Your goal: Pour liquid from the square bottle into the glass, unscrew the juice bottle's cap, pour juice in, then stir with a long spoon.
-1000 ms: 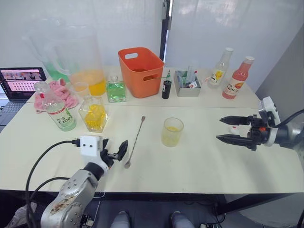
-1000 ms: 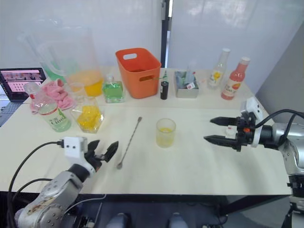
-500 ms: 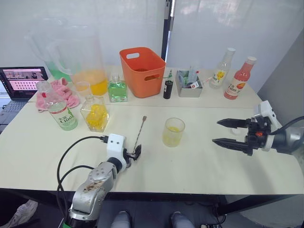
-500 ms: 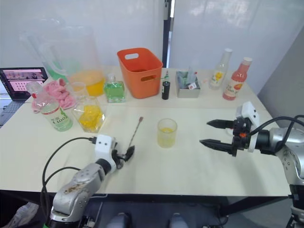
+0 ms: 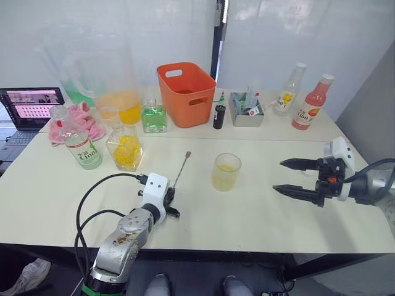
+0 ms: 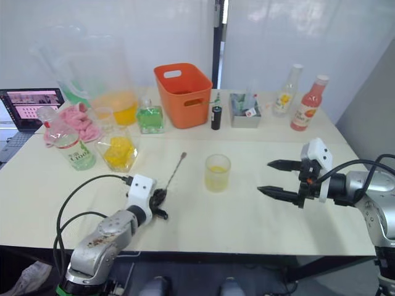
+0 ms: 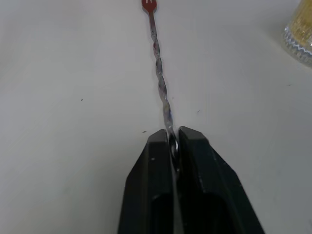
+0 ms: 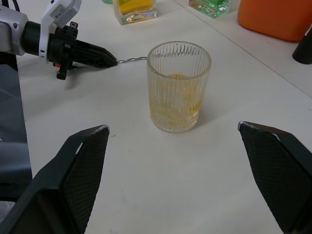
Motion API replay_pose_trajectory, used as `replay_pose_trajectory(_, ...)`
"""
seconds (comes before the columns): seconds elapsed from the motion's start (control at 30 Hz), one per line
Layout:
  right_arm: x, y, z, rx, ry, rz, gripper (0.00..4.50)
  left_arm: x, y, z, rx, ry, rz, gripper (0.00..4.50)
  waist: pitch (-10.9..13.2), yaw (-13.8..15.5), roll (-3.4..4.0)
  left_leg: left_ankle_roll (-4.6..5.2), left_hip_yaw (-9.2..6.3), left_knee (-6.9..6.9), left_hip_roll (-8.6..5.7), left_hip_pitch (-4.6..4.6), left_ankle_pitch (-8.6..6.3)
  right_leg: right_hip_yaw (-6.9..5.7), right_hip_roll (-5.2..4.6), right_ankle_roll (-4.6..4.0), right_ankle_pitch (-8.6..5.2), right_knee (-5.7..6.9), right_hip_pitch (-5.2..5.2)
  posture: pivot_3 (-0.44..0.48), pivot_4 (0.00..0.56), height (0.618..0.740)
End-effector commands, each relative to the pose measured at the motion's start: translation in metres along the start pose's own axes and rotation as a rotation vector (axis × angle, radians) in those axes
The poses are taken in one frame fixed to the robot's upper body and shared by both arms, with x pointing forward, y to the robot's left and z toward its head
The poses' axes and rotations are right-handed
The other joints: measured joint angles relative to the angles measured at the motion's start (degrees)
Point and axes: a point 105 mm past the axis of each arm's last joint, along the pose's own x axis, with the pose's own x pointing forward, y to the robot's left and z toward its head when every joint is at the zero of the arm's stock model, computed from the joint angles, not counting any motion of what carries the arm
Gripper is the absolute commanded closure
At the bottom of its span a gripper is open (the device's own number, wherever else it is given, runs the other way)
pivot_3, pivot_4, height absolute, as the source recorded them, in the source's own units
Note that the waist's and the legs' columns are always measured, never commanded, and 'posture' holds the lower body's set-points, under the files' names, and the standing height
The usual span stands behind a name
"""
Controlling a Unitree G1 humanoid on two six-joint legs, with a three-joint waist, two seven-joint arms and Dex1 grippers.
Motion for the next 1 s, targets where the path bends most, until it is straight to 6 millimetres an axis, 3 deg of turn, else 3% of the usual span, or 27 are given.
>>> replay_pose_trajectory(0.03, 0.001, 0.002, 0.013, -0.075, -0.014, 0.006, 0.0, -0.01, 0.026, -0.019, 0.037, 0.058, 0.034, 4.47, 0.0, -0.61, 0.0, 0.0, 0.0, -0.01, 0.0, 0.0, 0.0, 0.0, 0.0, -0.01, -0.01, 0.01, -0.01, 0.0, 0.15, 0.725)
replay_pose_trajectory(0.37, 0.008, 0.009, 0.028, -0.101, -0.051, 0.043, 0.0, -0.035, 0.06, 0.009, 0.241, -0.069, -0.118, 4.47, 0.02, -1.07, -0.04, -0.05, 0.0, -0.09, 0.03, -0.03, -0.04, 0.0, 0.0, -0.13, -0.05, 0.05, -0.15, 0.0, 0.15, 0.725)
replay_pose_trajectory(0.7, 0.012, 0.018, 0.031, -0.092, -0.067, 0.047, 0.0, -0.039, 0.071, -0.013, 0.285, 0.056, -0.277, 4.47, 0.02, -0.56, -0.03, -0.25, 0.03, -0.1, 0.02, -0.07, -0.17, -0.01, -0.06, -0.14, -0.06, -0.04, -0.15, 0.0, 0.15, 0.725)
replay_pose_trajectory(0.9, 0.01, 0.02, 0.029, -0.078, -0.059, 0.036, 0.0, -0.04, 0.068, -0.006, 0.257, 0.1, -0.326, 2.58, 0.02, -0.6, -0.03, -0.25, 0.03, -0.1, 0.02, -0.07, -0.16, -0.01, -0.06, -0.14, -0.06, -0.02, -0.15, 0.0, 0.15, 0.725)
replay_pose_trajectory(1.0, 0.01, 0.021, 0.03, -0.078, -0.063, 0.034, 0.0, -0.038, 0.064, -0.001, 0.263, 0.128, -0.348, 2.58, 0.02, -0.66, -0.03, -0.25, 0.03, -0.1, 0.02, -0.07, -0.16, -0.01, -0.05, -0.14, -0.06, -0.02, -0.15, 0.0, 0.15, 0.725)
